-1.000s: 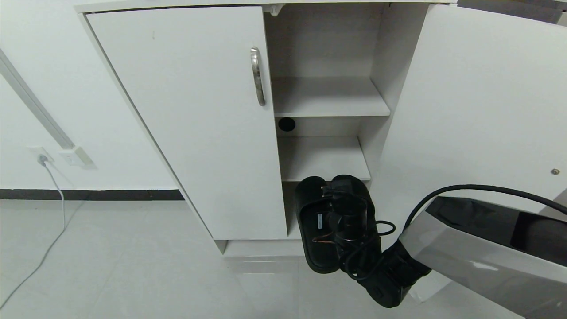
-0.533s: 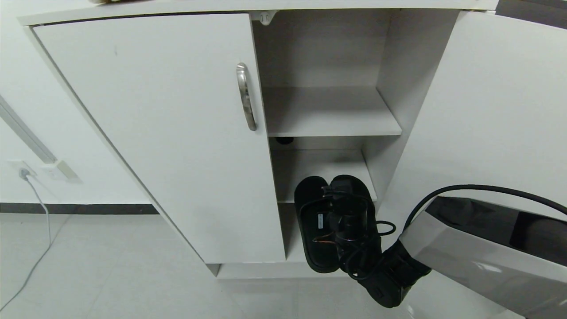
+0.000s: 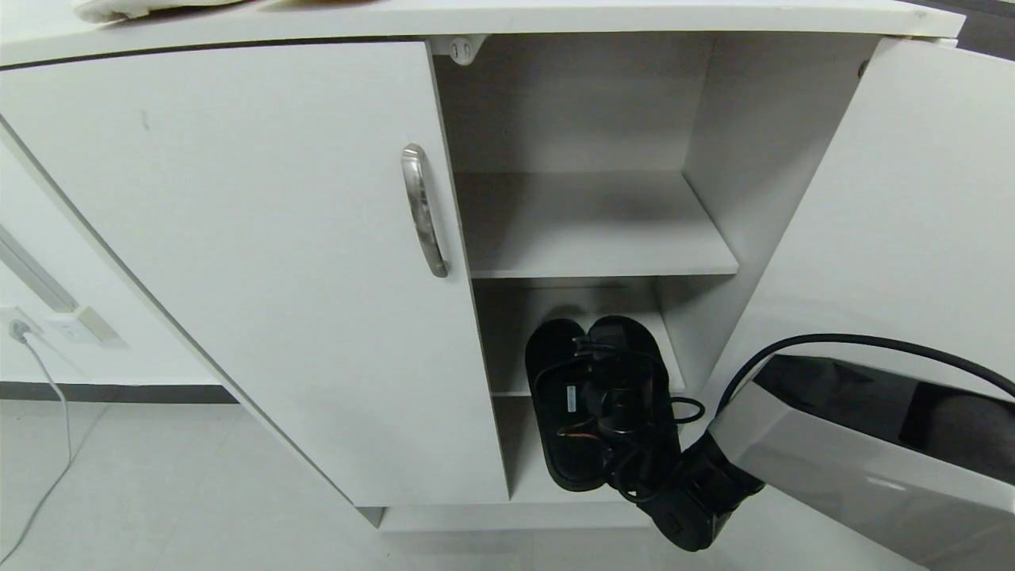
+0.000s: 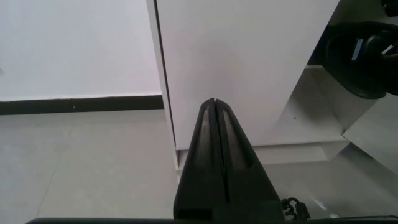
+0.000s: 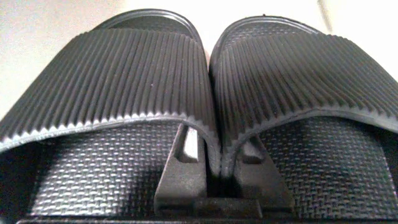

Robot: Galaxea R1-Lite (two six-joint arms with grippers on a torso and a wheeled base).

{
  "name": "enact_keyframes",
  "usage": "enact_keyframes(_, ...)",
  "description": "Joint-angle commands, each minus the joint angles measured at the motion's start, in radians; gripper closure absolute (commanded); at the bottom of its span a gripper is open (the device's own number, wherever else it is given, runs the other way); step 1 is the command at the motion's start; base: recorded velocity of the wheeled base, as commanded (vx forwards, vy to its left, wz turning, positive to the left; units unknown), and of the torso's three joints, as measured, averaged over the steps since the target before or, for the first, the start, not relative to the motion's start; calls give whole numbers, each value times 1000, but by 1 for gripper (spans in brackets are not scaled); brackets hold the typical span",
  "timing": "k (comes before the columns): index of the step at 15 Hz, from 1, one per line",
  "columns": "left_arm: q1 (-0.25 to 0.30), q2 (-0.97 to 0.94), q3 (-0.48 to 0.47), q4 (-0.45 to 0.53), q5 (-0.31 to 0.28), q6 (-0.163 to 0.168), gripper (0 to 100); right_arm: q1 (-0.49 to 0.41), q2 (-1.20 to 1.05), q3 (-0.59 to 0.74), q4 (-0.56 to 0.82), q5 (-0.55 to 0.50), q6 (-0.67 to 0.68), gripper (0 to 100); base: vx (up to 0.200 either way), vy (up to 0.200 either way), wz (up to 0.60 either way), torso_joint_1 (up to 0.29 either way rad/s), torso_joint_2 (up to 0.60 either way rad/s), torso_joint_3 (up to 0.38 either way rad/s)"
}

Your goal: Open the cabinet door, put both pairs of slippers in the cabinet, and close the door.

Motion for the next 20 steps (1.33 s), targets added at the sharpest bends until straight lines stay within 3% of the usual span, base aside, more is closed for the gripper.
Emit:
enact_keyframes(1,0,1,0,0,0,0,100,-10,18,-25,10,-1,1,100,0,0,0,0,0,0)
enact_keyframes(10,0,1,0,0,0,1,100,-71,38,-231,167,7,11,100,0,0,0,0,0,0)
enact_keyframes(14,0,1,0,0,0,3,100,-99,105,-421,285,7,13,100,0,0,0,0,0,0)
enact_keyframes(20,0,1,0,0,0,6,100,-120,174,-598,389,9,14,100,0,0,0,0,0,0)
